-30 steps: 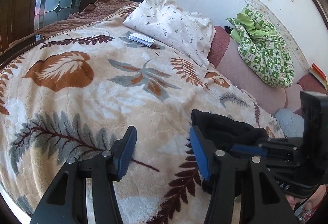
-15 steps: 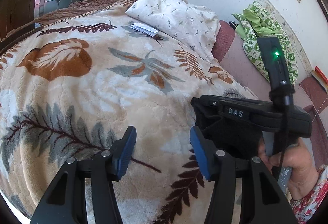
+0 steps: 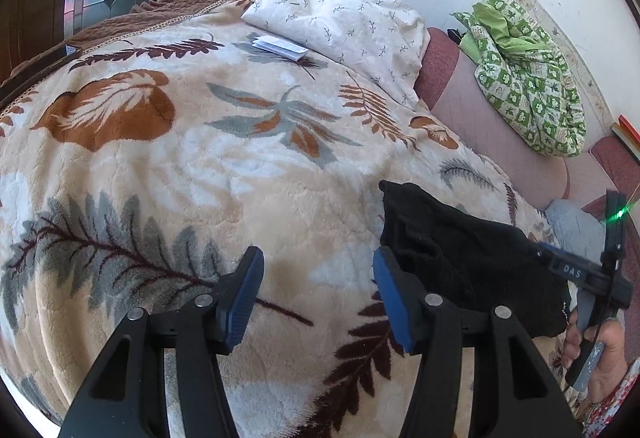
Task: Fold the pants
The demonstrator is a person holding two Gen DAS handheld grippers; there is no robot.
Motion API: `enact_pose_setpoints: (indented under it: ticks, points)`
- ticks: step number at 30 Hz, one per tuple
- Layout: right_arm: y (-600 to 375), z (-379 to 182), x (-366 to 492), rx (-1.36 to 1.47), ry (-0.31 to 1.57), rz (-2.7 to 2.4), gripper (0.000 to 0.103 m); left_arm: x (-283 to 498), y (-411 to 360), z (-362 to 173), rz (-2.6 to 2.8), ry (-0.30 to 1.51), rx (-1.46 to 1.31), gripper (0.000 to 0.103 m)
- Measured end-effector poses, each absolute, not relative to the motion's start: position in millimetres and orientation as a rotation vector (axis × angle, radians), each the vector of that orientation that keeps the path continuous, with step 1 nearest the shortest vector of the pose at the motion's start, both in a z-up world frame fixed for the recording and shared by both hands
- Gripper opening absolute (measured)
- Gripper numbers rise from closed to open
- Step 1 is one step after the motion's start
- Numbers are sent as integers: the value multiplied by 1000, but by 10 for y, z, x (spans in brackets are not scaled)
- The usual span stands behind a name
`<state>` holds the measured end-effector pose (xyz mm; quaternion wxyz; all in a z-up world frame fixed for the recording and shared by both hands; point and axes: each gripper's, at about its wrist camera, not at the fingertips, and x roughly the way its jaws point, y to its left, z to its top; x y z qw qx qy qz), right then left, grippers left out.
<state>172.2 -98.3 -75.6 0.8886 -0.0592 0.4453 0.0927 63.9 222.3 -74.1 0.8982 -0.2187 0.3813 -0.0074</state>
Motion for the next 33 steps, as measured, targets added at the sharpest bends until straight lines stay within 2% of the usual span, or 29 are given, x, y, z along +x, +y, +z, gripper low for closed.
enact_pose_setpoints:
  ticks: [3,9,11,18,19,20,21,23,25,31,33]
  points:
    - [-1972,-926,1569,-34,968,20,73,635,2187,-751,-13,795,-441,57]
    - [-3751,-803,911,305,871,-230,71,659,2078,-794,-4,815,-403,57]
    - [-4048,-807,808,338,871,-284,65,672,2027,-814,-9,825,-391,57]
    - [-4086,-1030,979,366,926,-211,64,657,1775,-877,15,840,-268,58]
    - [-4030,-1125,1062,350,972,-207,60,651,1734,-883,21,841,-242,58]
    - [-3945,-1183,1105,312,996,-218,36,644,1692,-884,26,840,-214,58]
    - [-3880,-1191,1105,274,1001,-228,33,636,1657,-882,26,838,-192,58]
    - [-3783,-1120,1061,230,982,-235,17,629,1603,-883,16,837,-162,58]
    - [-3773,-1053,994,193,977,-268,11,632,1579,-888,6,839,-158,58]
    - [-3841,-1104,877,136,1042,-346,13,631,1686,-877,-16,845,-241,58]
    - [-3742,-1097,905,61,1054,-400,25,639,1750,-876,-27,849,-291,58]
